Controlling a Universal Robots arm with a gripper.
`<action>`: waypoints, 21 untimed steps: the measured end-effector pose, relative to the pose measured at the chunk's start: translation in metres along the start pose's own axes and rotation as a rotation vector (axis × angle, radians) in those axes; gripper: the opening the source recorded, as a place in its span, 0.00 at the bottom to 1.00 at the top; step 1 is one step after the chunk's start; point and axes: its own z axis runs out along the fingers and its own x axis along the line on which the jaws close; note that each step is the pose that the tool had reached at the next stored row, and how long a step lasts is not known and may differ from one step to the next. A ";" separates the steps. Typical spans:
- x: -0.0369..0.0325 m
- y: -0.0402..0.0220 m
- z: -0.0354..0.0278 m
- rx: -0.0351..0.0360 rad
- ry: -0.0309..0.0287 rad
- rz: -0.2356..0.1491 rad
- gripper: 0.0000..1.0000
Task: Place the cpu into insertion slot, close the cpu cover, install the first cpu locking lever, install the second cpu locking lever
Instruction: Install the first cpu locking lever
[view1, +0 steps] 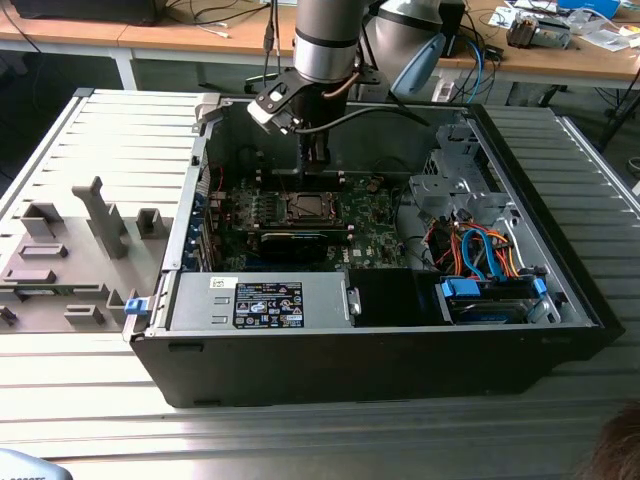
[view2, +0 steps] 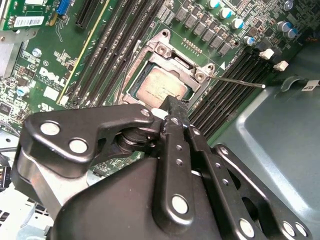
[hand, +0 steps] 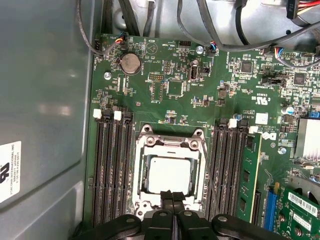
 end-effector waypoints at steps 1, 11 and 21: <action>0.0000 0.0000 0.0000 0.0000 -0.0001 -0.003 0.11; 0.0000 0.0000 0.0000 -0.0006 -0.0017 -0.036 0.11; 0.0000 0.0000 0.0000 -0.0011 -0.0033 -0.067 0.11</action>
